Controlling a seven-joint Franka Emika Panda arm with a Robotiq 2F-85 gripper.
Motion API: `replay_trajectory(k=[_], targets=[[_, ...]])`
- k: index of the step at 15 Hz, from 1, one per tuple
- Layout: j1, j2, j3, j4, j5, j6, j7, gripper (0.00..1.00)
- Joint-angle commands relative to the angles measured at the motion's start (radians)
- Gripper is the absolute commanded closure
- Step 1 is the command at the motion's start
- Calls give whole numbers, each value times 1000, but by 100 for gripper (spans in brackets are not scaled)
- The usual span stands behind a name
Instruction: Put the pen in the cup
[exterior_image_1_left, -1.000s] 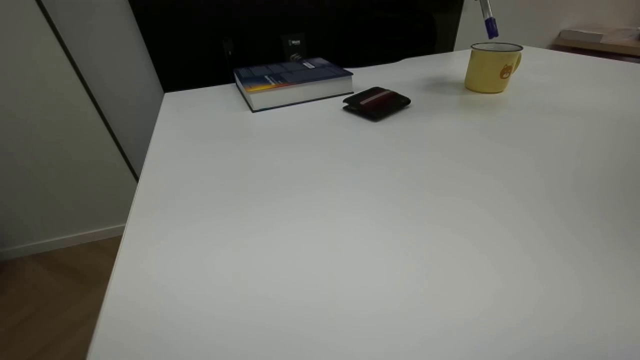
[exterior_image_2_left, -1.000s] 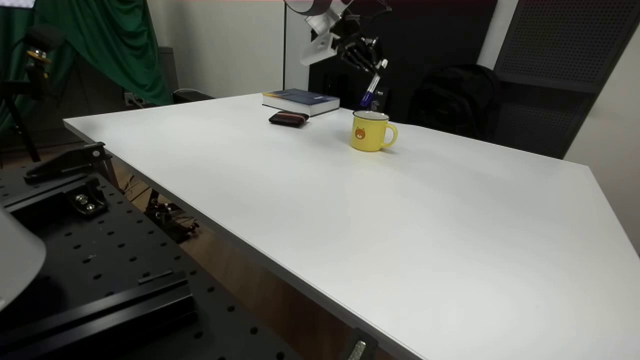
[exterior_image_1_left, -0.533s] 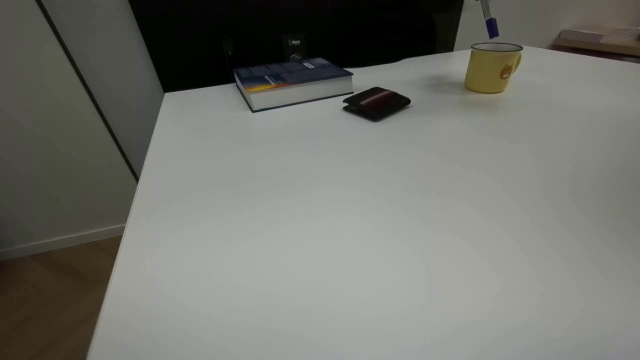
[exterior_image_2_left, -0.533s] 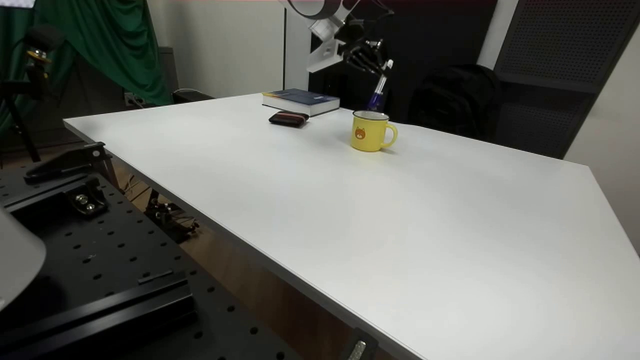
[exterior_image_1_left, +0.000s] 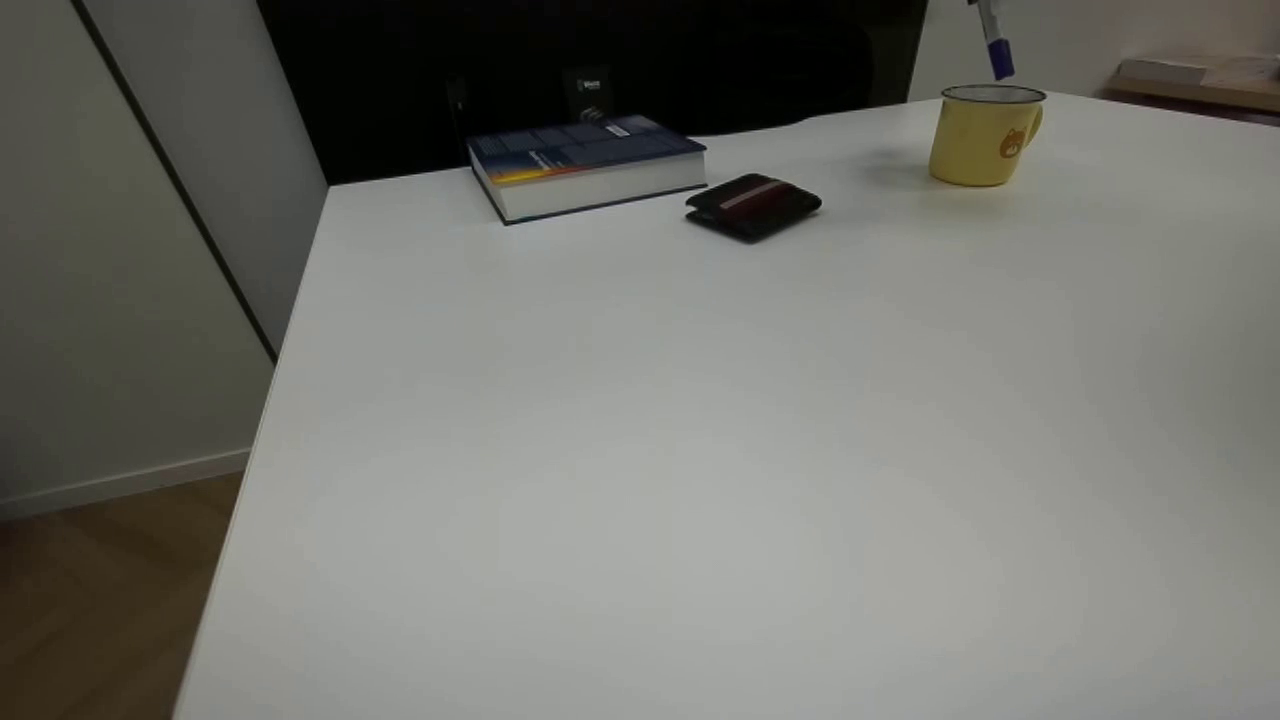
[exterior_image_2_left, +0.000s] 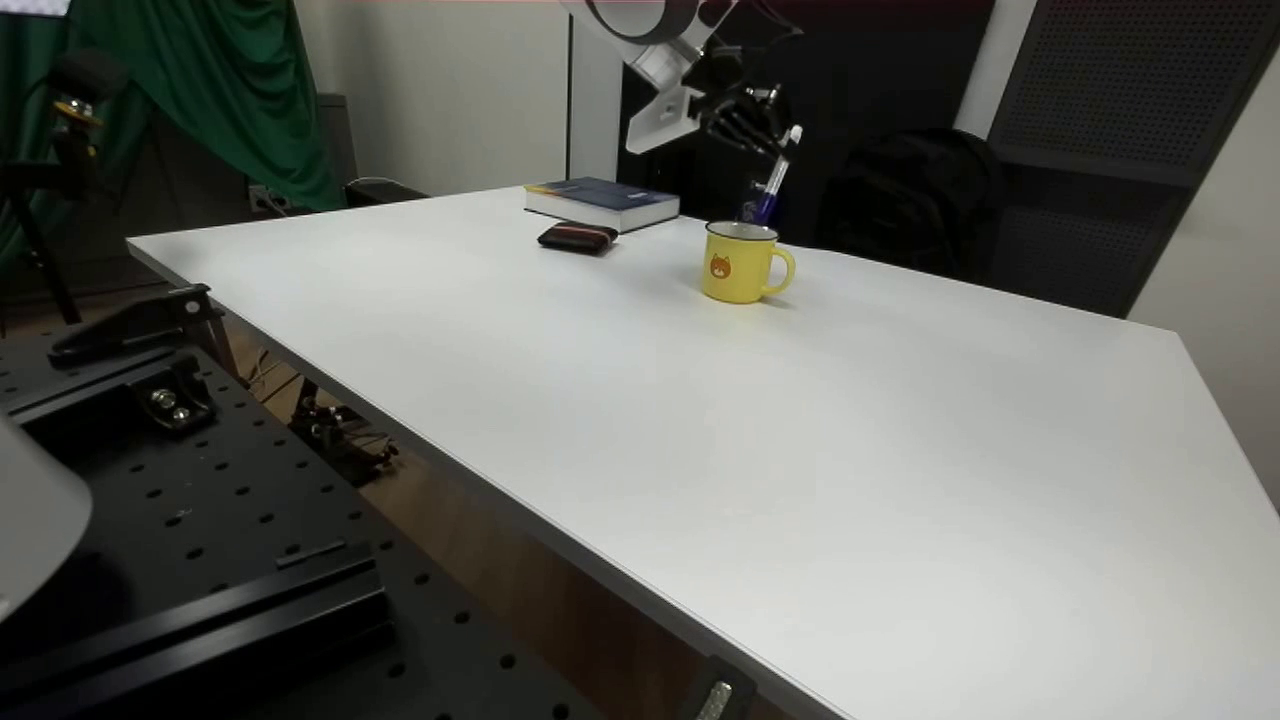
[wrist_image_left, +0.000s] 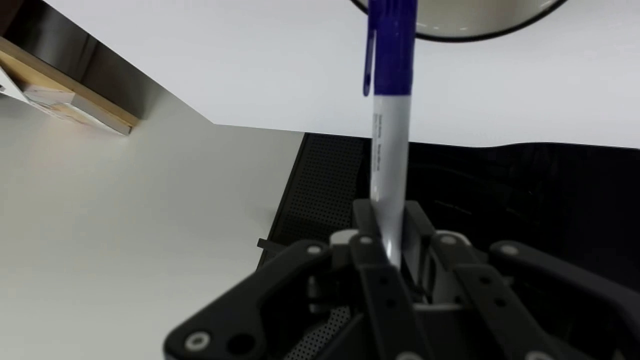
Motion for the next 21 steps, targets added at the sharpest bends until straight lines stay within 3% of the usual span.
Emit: replay_trajectory(k=[1, 9, 10, 12, 19, 21], targets=[[1, 31, -8, -5, -44, -2, 72, 96], [-9, 41, 23, -12, -28, -22, 51, 93], [-11, 41, 28, -13, -23, -27, 44, 57], [-14, 41, 35, -12, -14, -34, 36, 51], [-28, -16, 66, -4, 91, -34, -74, 4], [-24, -40, 66, -4, 112, -37, -105, 0]])
